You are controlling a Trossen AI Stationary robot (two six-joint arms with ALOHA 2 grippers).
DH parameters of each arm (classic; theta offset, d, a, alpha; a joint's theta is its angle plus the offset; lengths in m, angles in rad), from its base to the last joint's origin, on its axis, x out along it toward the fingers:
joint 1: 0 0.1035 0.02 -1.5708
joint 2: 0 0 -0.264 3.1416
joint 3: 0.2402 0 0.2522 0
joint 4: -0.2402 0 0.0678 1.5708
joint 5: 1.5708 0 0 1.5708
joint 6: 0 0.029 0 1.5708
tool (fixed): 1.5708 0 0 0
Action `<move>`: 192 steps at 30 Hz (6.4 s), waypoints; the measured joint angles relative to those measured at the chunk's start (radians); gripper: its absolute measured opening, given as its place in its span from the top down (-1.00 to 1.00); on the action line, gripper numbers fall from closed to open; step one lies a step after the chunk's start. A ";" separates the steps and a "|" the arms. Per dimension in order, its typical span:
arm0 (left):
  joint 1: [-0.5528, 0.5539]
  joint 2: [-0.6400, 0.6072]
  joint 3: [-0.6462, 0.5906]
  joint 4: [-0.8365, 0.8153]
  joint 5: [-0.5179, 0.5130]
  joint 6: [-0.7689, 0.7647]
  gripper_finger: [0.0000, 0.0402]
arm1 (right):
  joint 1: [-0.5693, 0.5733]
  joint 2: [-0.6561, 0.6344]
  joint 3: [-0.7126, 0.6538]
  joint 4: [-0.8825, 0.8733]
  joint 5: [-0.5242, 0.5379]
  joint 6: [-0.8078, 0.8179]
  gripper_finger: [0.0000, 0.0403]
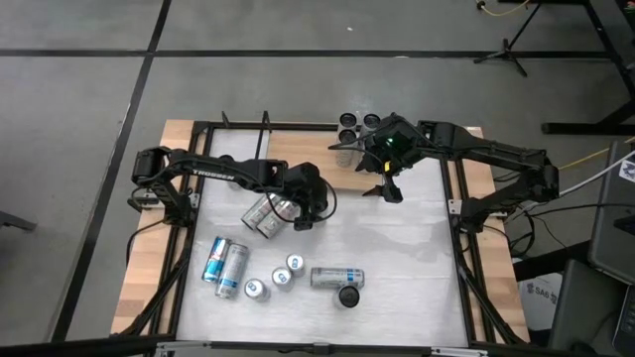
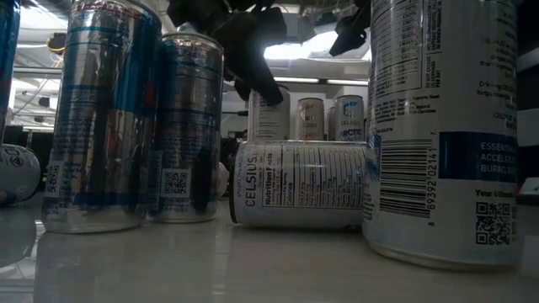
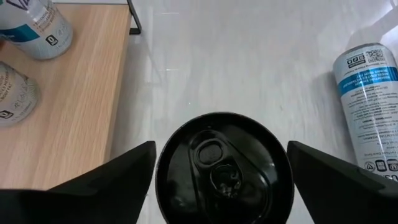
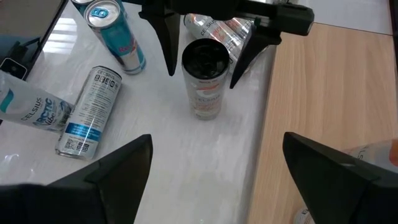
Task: Place canned beverage on shelf
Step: Put the white soda can aligned with the other white soda can on the shelf
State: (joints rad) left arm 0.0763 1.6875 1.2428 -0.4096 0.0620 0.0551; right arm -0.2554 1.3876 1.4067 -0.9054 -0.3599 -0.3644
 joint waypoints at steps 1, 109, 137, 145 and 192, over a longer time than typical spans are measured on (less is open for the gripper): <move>0.000 0.000 0.008 -0.010 0.000 0.000 -0.76 | 0.000 0.000 0.000 0.000 0.000 0.000 -0.74; -0.149 -0.002 0.094 -0.262 -0.169 -0.260 -0.73 | 0.149 0.364 0.000 0.177 -0.001 0.095 -0.74; -0.152 -0.030 0.096 -0.328 -0.269 -0.259 -0.73 | 0.150 0.336 0.001 0.150 0.154 0.096 -0.74; -0.152 -0.140 0.095 -0.409 -0.254 -0.289 -0.73 | 0.150 0.322 0.066 0.137 0.203 0.068 -0.74; -0.222 -0.301 0.095 -0.518 -0.341 -0.316 -0.73 | 0.151 0.467 0.103 0.315 0.146 0.106 -0.74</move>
State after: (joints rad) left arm -0.1455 1.3861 1.3380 -0.9276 -0.2792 -0.2612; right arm -0.1040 1.8546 1.5093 -0.5902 -0.2138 -0.2588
